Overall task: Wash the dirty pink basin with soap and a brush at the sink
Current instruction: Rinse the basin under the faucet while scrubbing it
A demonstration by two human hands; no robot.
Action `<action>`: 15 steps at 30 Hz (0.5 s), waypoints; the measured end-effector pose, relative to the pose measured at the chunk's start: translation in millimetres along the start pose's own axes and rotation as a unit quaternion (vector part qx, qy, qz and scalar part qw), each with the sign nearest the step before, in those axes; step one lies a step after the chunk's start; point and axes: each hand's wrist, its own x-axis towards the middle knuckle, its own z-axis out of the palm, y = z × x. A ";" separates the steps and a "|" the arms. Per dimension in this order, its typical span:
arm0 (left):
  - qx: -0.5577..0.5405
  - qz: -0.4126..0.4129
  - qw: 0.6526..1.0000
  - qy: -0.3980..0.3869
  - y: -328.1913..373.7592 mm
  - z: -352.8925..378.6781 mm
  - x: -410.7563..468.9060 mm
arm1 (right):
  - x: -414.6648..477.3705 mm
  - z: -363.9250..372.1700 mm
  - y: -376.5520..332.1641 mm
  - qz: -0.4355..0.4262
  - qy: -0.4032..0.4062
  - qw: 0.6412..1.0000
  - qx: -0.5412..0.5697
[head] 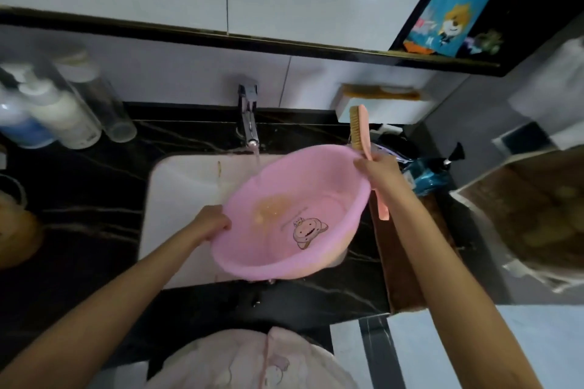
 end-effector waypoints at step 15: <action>0.528 0.403 0.746 0.037 15.8 59.7 85.0 | -14.0 20.7 -34.2 -0.082 0.072 0.991 -0.080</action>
